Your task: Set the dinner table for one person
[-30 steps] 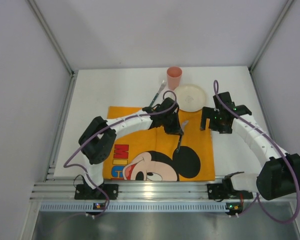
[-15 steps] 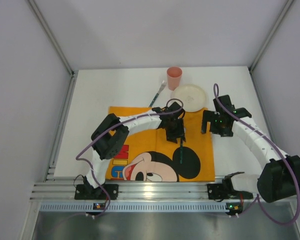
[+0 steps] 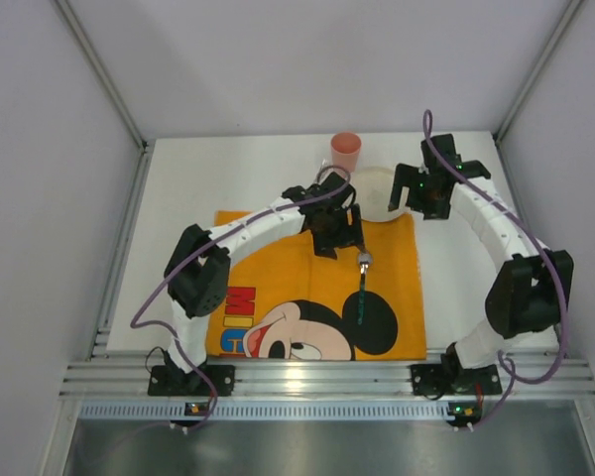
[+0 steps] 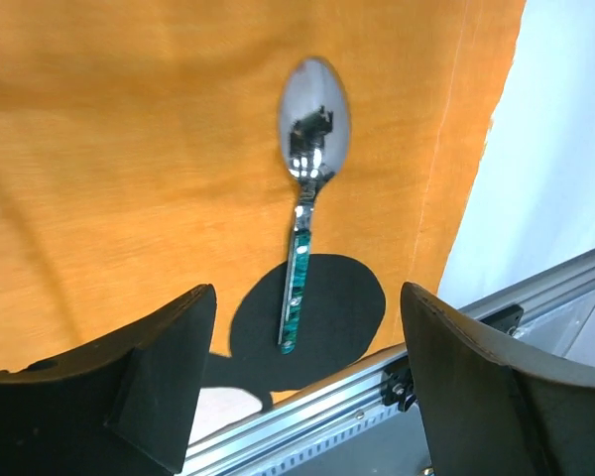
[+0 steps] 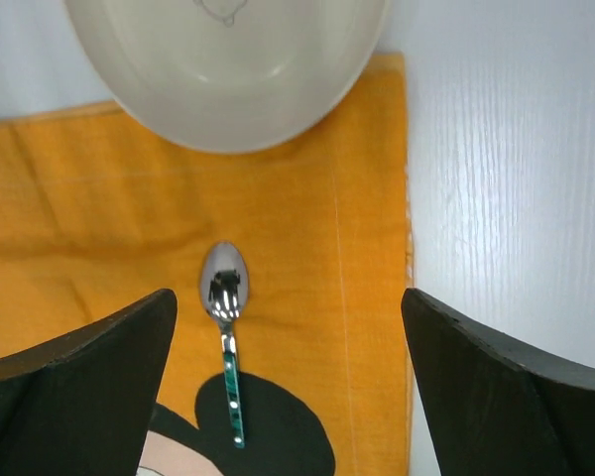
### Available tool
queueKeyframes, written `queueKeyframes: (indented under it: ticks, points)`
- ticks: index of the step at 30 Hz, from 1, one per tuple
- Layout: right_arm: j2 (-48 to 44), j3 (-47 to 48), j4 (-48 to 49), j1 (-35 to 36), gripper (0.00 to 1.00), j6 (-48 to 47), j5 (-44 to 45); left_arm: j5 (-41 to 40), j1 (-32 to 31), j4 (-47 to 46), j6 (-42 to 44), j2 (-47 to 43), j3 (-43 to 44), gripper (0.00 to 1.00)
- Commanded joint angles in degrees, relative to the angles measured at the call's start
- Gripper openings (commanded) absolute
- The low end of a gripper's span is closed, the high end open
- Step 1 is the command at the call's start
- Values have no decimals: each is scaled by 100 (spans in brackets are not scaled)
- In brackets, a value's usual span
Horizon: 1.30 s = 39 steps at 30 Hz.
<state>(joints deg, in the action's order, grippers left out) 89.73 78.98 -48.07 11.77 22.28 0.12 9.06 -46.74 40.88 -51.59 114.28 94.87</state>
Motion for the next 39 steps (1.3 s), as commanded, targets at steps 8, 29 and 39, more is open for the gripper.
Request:
queueKeyframes:
  ticks: [8, 29, 39]
  points:
    - [2504, 2356, 149, -439, 95, 74, -30, -730, 991, 719, 255, -1794, -1004, 79]
    - [4316, 3589, -343, -544, 0, 338, 586, -1274, 2160, 851, 1238, -2314, -1401, 78]
    - [2632, 3125, -396, -536, 0, 162, 1078, -1934, 2239, 983, 2039, -1514, -549, 78]
